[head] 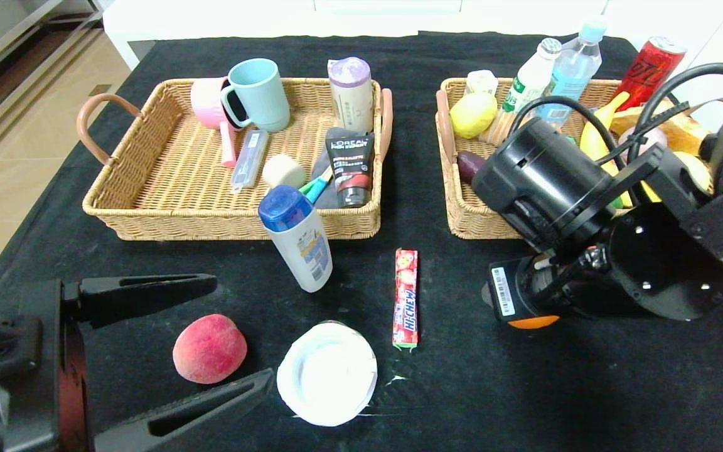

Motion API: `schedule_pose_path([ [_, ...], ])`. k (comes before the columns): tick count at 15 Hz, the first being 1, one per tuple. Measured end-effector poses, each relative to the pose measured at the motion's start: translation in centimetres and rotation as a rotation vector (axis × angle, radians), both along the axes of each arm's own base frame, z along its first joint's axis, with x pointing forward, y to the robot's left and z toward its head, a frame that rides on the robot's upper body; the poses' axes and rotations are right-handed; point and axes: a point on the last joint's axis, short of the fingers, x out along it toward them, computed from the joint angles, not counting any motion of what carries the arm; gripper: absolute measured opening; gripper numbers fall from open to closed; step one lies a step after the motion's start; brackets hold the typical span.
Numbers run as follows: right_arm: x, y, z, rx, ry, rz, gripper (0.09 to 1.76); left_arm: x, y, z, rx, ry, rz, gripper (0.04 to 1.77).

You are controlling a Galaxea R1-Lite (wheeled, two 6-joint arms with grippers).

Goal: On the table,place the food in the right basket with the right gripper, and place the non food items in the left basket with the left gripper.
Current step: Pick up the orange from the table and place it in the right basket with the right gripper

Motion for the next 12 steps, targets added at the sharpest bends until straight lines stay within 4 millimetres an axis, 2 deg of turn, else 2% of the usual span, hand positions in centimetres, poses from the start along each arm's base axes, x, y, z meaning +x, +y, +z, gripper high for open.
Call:
schedule_pose_path([
  [4, 1.6, -1.6, 2.2, 0.004, -0.117, 0.037, 1.24, 0.1, 0.0, -0.1, 0.003, 0.003, -0.001, 1.72],
  [9, 3.2, -2.1, 4.3, 0.032, -0.280, 0.070, 1.24, 0.1, -0.1, -0.1, 0.006, 0.006, -0.003, 1.72],
  [12, 5.3, -2.2, 5.4, 0.036, -0.413, 0.053, 1.24, 0.1, -0.1, -0.1, 0.006, 0.006, -0.003, 1.72],
])
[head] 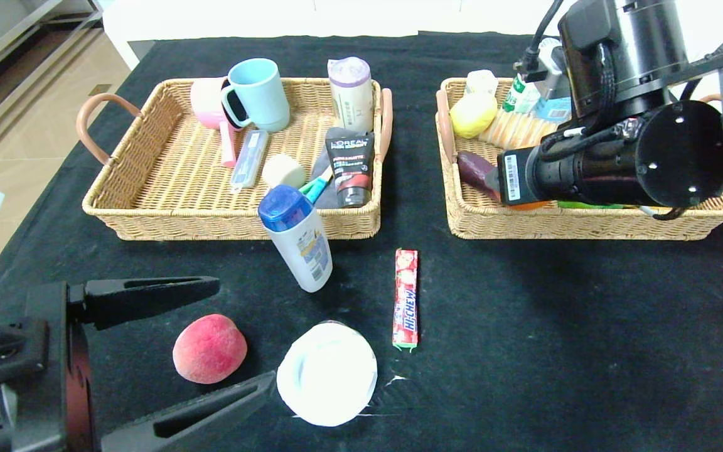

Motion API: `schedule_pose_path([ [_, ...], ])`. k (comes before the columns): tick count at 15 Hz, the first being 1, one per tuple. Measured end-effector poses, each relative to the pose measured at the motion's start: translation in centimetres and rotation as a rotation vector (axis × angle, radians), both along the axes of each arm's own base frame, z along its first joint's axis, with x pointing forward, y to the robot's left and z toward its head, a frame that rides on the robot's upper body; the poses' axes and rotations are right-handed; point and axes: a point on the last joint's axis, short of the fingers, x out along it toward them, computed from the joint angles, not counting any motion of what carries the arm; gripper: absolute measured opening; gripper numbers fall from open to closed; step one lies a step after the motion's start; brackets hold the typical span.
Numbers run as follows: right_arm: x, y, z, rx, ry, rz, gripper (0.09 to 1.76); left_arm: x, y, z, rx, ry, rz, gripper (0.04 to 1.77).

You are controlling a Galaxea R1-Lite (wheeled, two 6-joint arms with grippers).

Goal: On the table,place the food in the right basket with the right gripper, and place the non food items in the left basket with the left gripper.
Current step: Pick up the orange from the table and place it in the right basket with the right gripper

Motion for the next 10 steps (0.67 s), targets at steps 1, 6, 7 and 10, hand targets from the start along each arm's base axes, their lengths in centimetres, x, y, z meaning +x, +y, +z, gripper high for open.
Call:
schedule_pose_path([
  [1, 0.7, -0.1, 0.3, -0.001, -0.037, -0.010, 1.24, 0.0, 0.0, 0.0, 0.000, 0.001, 0.000, 1.72],
  [6, 2.6, 0.2, 0.3, -0.008, -0.076, -0.029, 1.24, 0.1, -0.1, -0.1, 0.004, 0.005, 0.000, 1.72],
  [7, 2.9, 0.3, 0.5, -0.002, -0.087, -0.036, 1.24, 0.1, -0.1, -0.2, 0.006, 0.007, 0.000, 1.72],
  [10, 4.1, 0.6, 0.7, 0.000, -0.109, -0.057, 1.24, 0.3, -0.2, -0.4, 0.016, 0.011, 0.000, 1.72],
])
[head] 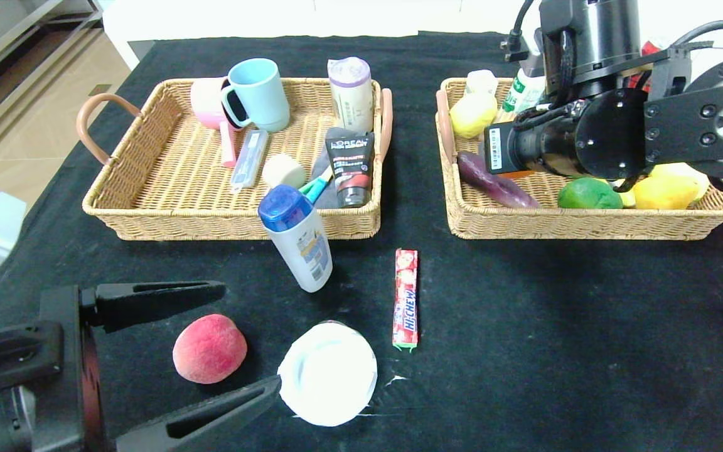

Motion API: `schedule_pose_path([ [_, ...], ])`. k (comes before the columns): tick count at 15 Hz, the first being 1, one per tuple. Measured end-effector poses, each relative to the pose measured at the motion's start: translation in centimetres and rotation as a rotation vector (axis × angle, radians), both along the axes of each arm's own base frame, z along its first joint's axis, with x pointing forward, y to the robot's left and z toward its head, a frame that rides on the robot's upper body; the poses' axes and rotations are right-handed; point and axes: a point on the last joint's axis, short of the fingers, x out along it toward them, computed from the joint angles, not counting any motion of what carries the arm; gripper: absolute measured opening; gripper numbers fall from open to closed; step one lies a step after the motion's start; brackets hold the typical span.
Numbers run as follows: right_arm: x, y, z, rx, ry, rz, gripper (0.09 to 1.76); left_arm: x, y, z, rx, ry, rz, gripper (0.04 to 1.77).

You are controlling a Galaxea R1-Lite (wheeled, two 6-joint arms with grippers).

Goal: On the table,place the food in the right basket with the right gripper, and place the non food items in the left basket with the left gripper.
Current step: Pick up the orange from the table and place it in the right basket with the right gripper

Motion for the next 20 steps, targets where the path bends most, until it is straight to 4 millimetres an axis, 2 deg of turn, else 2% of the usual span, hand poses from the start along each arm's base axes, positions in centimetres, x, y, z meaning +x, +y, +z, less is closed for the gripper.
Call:
schedule_pose_path([
  [4, 1.1, 0.1, -0.2, 0.022, -0.030, -0.015, 1.24, 0.1, -0.1, -0.1, 0.003, 0.002, 0.001, 1.72],
  [9, 1.6, 0.4, -0.7, 0.026, -0.022, -0.017, 1.24, 0.1, -0.1, -0.1, 0.003, 0.003, 0.001, 1.72],
  [13, 1.5, 0.6, -0.8, 0.028, -0.020, -0.012, 1.43, 0.1, -0.1, -0.1, 0.005, 0.006, 0.000, 1.72],
  [20, 1.2, 0.9, -0.8, 0.030, -0.019, -0.001, 1.59, 0.2, -0.2, -0.3, 0.013, 0.008, 0.000, 1.72],
])
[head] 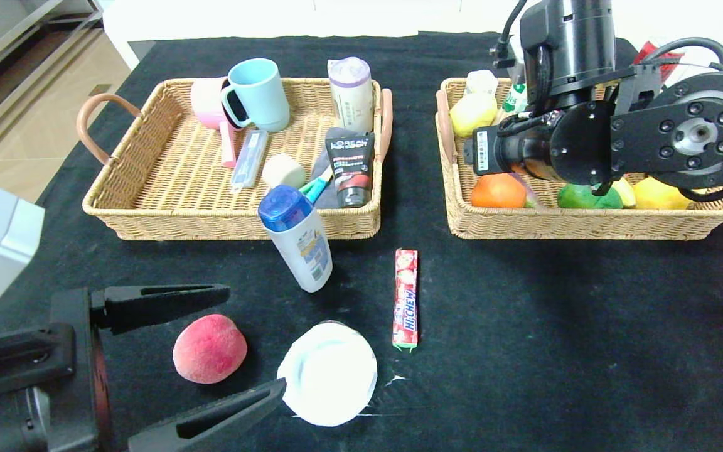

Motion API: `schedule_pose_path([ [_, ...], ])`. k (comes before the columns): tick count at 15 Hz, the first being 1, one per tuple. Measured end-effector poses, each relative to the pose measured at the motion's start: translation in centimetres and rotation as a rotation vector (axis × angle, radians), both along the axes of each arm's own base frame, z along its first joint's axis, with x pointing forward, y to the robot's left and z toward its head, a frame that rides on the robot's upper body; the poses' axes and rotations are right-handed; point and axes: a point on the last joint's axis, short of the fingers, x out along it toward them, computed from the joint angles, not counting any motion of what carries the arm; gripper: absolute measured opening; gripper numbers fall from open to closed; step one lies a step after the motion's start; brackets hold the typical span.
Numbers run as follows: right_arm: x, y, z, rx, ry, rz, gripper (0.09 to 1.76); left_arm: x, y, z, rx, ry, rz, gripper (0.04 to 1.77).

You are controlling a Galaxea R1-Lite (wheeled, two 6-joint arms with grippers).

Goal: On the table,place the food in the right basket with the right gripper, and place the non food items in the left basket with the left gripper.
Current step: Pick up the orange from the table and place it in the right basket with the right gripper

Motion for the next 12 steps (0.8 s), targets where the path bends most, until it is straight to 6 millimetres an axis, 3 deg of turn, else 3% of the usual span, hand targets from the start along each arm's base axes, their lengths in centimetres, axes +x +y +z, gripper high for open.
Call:
schedule_pose_path([
  [6, -2.1, 0.7, 0.7, 0.042, 0.007, 0.040, 1.66, 0.0, 0.0, -0.1, 0.003, 0.006, 0.001, 1.72],
  [12, -7.4, 3.6, -0.5, 0.079, 0.171, 0.133, 1.68, -0.2, 0.1, 0.2, -0.007, -0.006, 0.005, 1.72],
])
